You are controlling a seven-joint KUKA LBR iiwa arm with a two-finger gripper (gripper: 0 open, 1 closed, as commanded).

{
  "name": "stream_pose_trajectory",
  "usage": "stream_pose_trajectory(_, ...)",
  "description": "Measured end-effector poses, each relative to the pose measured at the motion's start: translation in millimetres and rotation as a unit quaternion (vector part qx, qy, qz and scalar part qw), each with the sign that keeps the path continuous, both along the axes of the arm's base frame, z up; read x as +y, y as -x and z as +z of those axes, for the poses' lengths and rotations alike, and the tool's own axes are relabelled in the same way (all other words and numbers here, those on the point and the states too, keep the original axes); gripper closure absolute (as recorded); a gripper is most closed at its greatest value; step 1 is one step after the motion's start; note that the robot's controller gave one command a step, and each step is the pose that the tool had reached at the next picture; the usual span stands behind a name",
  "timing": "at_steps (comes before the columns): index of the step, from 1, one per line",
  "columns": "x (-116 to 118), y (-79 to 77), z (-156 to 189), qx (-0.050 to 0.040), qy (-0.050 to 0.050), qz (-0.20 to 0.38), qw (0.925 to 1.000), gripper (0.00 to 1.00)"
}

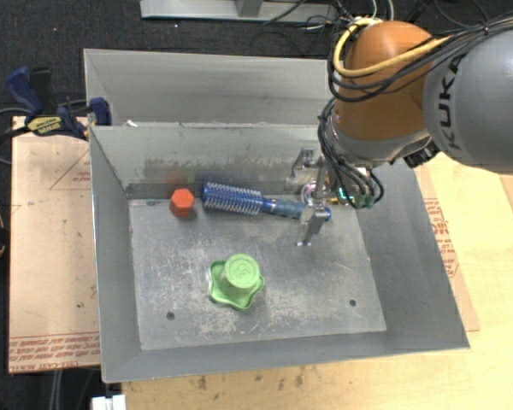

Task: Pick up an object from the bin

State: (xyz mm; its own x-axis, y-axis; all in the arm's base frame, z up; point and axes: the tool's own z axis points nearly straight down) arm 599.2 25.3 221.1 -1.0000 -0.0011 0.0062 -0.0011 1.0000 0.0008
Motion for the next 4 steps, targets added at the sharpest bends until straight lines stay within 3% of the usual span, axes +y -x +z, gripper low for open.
stream_pose_trajectory(1, 70.5, -24.8, -131.0, 0.0001, -0.001, -0.058, 0.9983, 0.00)
stream_pose_trajectory(3, 68.8, -32.8, -136.4, 0.0083, -0.002, -0.189, 0.9820, 0.00)
stream_pose_trajectory(4, 74.9, -39.2, -136.9, 0.0152, -0.001, -0.257, 0.9662, 0.00)
